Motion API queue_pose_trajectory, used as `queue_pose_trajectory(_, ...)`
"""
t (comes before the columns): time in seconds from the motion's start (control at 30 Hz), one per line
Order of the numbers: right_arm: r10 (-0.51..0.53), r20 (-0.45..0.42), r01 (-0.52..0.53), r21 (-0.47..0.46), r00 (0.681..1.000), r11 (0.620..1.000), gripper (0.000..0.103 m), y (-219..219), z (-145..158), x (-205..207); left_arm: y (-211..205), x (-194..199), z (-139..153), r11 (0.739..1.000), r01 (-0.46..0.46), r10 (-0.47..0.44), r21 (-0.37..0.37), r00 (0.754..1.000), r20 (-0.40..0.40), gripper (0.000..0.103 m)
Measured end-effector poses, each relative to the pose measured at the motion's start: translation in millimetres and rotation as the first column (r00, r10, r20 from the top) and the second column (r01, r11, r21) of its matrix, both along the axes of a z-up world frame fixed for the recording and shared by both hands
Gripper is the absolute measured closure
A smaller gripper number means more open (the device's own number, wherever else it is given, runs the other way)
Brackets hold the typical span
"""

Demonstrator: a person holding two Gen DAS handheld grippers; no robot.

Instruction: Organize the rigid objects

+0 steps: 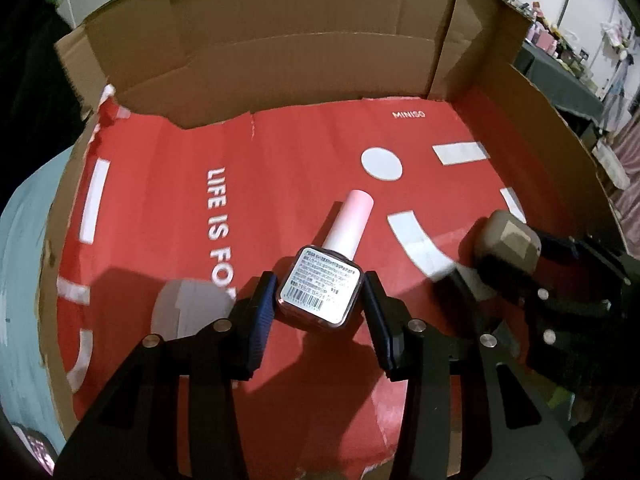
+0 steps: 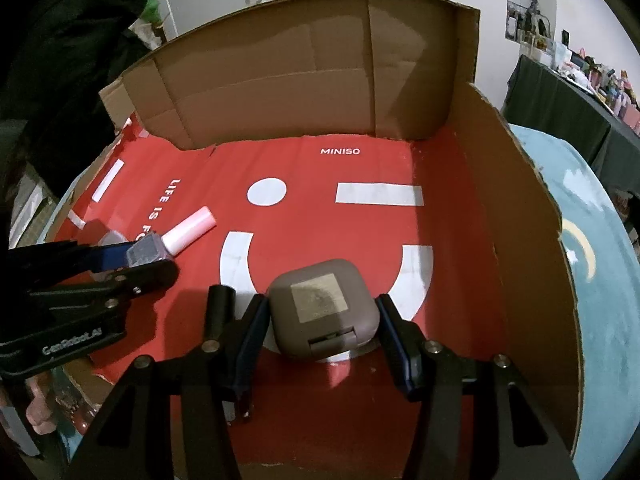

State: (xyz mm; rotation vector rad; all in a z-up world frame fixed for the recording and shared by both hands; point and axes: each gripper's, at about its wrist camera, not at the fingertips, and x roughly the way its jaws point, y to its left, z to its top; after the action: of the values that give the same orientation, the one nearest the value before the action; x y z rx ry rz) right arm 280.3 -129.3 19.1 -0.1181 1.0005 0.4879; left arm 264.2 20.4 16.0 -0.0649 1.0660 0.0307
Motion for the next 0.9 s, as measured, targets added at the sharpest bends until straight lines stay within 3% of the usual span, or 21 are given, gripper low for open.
queue_pose_trajectory(0.53,-0.008,-0.008,0.008,-0.026,1.000,1.000,0.045,9,-1,11,25,10,1,0.999,-0.046,0.045,-0.027,0.999,-0.011,0.062)
queue_pose_trajectory(0.9,-0.012,-0.013,0.012,-0.018,1.000,1.000,0.045,9,0,13,17,20,-3,0.999,-0.046,0.046,-0.011,0.999,-0.017,0.062)
